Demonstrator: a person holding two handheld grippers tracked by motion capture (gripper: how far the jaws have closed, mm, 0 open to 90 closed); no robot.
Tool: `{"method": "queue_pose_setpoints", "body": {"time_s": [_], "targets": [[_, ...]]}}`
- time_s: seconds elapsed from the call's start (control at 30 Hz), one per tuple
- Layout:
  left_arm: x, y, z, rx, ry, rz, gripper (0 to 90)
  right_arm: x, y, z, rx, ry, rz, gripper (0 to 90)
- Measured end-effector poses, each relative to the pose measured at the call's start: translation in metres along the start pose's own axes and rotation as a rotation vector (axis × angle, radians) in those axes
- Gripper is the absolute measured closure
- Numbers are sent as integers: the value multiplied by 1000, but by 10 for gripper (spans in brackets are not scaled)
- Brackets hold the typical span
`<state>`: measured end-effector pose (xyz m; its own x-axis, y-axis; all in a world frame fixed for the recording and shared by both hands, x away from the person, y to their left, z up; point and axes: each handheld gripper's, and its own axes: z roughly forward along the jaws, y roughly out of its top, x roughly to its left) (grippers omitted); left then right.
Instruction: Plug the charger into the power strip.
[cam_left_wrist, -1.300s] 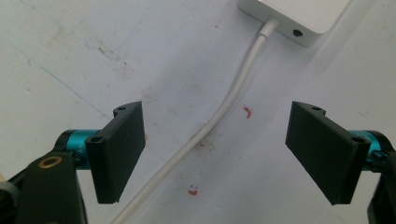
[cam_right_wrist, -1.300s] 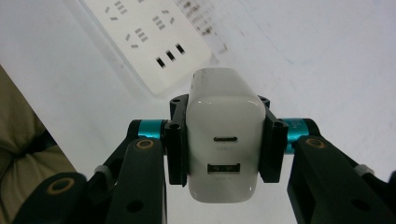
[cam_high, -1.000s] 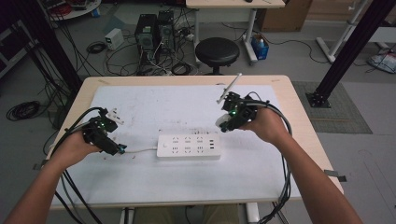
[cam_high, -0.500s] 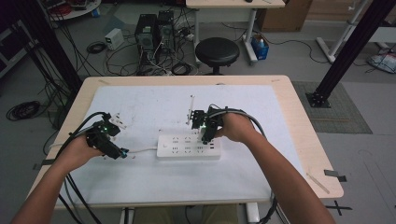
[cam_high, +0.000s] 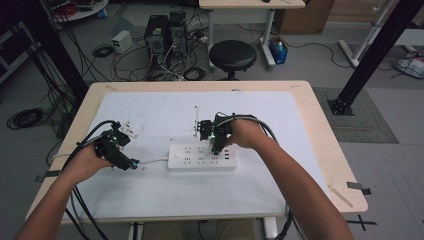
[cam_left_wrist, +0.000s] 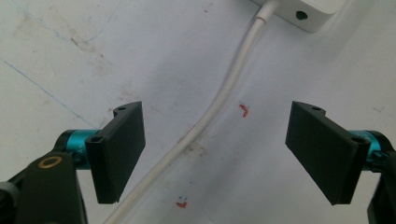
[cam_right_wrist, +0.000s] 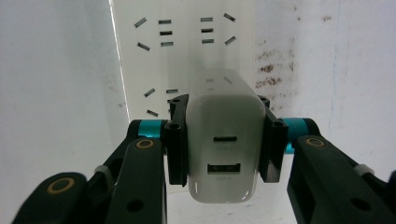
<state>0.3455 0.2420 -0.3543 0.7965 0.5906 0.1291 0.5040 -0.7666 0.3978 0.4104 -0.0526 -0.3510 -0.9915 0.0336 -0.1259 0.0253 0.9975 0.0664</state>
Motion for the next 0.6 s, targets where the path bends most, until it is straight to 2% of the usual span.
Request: {"method": "queue_pose_setpoints", "body": {"time_s": [0.13, 0.2, 0.27, 0.3, 0.33, 0.43, 0.53, 0.6], "targets": [[0, 0, 0, 0, -1, 2, 199, -1, 3, 1, 6, -10, -17, 618], [0, 0, 0, 0, 1, 3, 199, -3, 3, 1, 7, -7, -7, 618], [-1, 0, 0, -1, -1, 3, 199, -4, 4, 1, 4, 22, 4, 619], [-1, 0, 0, -3, -1, 3, 199, -3, 4, 3, 16, 26, -10, 619], [-1, 0, 0, -4, -1, -1, 199, -2, 6, 5, 19, 19, -28, 619], [0, -1, 0, -5, -2, -1, 199, 0, 10, 6, 29, 5, -38, 620], [-1, 0, 1, -8, -5, -3, 199, 4, 15, 7, 53, -8, -23, 621], [-1, 0, 1, -9, -6, -2, 200, 4, 17, 8, 59, -14, -32, 622]]}}
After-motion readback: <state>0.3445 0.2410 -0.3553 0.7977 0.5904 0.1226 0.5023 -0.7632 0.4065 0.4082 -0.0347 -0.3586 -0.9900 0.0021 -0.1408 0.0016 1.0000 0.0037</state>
